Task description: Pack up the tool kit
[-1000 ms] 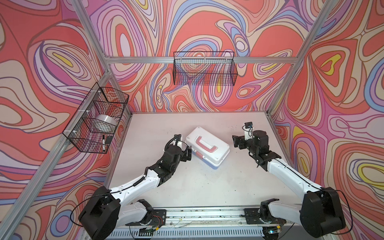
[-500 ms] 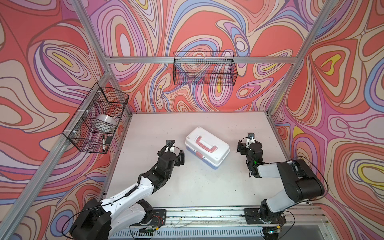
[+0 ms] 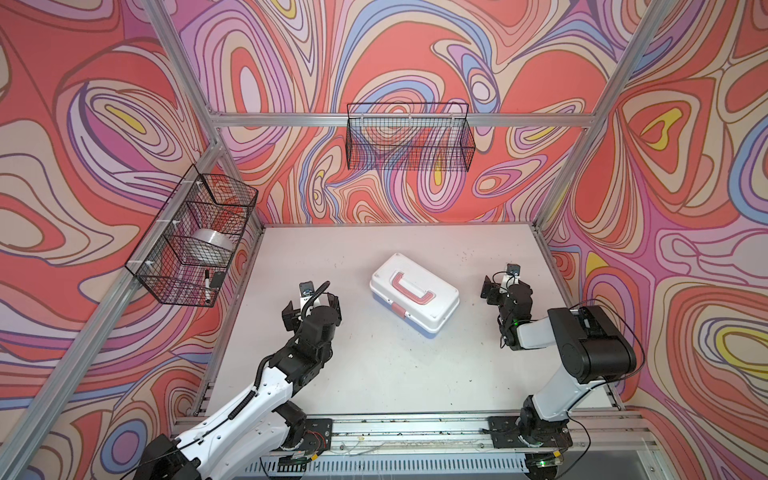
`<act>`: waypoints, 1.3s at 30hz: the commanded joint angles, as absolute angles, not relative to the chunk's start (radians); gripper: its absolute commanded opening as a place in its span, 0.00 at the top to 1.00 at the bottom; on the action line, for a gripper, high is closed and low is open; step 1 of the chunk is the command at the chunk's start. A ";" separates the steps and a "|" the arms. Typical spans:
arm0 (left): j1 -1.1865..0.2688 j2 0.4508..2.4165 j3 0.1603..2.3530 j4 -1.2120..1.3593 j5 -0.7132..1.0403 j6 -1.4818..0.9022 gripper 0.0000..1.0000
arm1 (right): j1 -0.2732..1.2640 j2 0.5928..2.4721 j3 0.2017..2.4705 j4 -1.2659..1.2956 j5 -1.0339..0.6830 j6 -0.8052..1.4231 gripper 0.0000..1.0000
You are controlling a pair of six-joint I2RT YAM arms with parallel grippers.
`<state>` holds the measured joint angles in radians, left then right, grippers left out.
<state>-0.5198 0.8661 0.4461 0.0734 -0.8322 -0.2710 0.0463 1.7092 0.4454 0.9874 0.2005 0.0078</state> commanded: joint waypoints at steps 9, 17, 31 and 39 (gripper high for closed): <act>-0.138 1.337 0.289 0.877 -0.534 -0.057 0.00 | 0.042 1.715 0.455 0.991 0.184 0.020 0.01; -0.076 1.524 0.364 0.893 -0.253 -0.018 0.03 | 0.043 1.715 0.454 0.991 0.186 0.020 0.02; -0.056 1.550 0.361 0.936 -0.210 -0.014 0.00 | 0.043 1.715 0.453 0.994 0.189 0.019 0.02; -0.056 1.547 0.363 0.925 -0.206 -0.014 0.00 | 0.043 1.715 0.453 0.994 0.188 0.020 0.02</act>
